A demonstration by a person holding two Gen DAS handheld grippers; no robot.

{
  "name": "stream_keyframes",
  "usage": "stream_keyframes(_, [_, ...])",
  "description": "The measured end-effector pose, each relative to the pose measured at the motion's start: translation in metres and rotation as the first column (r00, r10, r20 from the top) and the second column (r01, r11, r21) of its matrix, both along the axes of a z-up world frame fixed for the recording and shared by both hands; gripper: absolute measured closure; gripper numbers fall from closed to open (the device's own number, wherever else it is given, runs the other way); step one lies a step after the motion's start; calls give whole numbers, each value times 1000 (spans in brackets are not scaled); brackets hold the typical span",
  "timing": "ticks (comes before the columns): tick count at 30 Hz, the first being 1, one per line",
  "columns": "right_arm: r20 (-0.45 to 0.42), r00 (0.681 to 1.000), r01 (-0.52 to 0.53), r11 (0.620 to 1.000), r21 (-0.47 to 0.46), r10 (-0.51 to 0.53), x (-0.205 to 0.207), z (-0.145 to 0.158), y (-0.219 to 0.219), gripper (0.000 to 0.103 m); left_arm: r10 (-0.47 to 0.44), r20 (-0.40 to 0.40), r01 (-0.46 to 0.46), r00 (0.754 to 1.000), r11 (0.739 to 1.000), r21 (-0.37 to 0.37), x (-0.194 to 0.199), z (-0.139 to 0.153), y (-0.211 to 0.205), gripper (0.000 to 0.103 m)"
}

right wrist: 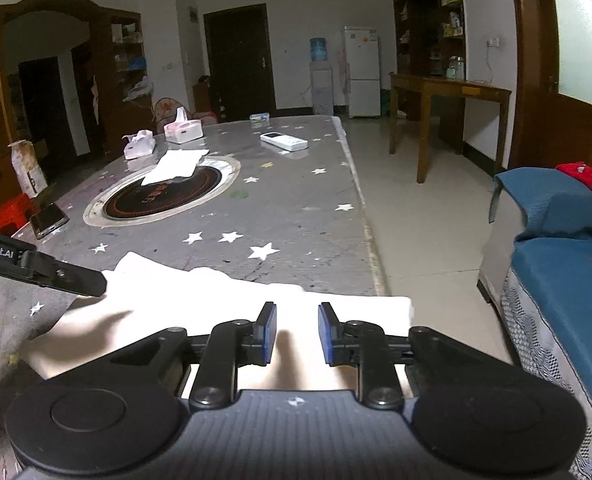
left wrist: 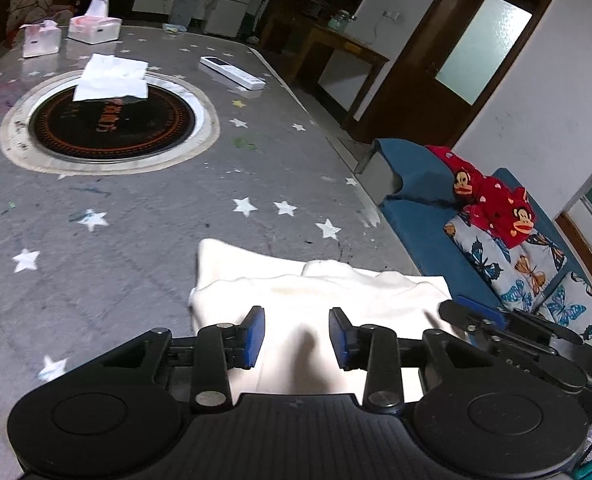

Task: Fold clothes
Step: 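Lower the folded edge onto the sweatshirt and open both grippers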

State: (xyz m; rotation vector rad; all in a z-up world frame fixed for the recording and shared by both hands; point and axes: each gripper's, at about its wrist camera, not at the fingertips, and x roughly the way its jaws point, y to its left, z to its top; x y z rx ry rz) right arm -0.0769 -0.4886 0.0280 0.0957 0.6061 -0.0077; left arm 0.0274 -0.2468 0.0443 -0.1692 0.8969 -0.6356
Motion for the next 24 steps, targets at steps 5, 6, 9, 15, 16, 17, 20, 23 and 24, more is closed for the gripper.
stream_keyframes(5, [-22, 1000, -7, 1000, 0, 7, 15, -7, 1, 78, -24, -4, 24, 1000, 1000, 18, 10, -7, -14, 66])
stream_keyframes(6, [-27, 1000, -5, 1000, 2, 5, 17, -9, 1, 78, -25, -9, 25, 1000, 999, 22, 12, -9, -16, 66])
stream_keyframes(9, [-37, 999, 1, 1000, 8, 0, 19, -13, -2, 77, -21, -24, 22, 999, 999, 36, 19, -16, -22, 66])
stream_keyframes(15, [-59, 998, 12, 1000, 19, -11, 25, -23, -7, 72, 0, -49, 2, 999, 1000, 30, 27, -25, -21, 66])
stream_keyframes(16, [-59, 998, 11, 1000, 18, -10, 25, -22, -7, 69, 2, -50, -1, 999, 1000, 28, 28, -24, -21, 66])
stream_keyframes(17, [-56, 998, 8, 1000, 14, -7, 24, -21, -6, 64, 4, -51, -2, 999, 1000, 26, 28, -24, -21, 66])
stream_keyframes(20, [-46, 999, -1, 1000, 5, 1, 21, -17, -2, 54, 3, -43, -2, 999, 1000, 26, 23, -20, -21, 64])
stream_keyframes(23, [-38, 999, -10, 1000, 0, 10, 18, -12, 2, 46, -1, -39, 1, 999, 1000, 13, 17, -16, -18, 64])
stream_keyframes(24, [-36, 999, -13, 1000, 0, 13, 16, -11, 3, 45, -3, -36, 3, 999, 1000, 12, 15, -14, -18, 63])
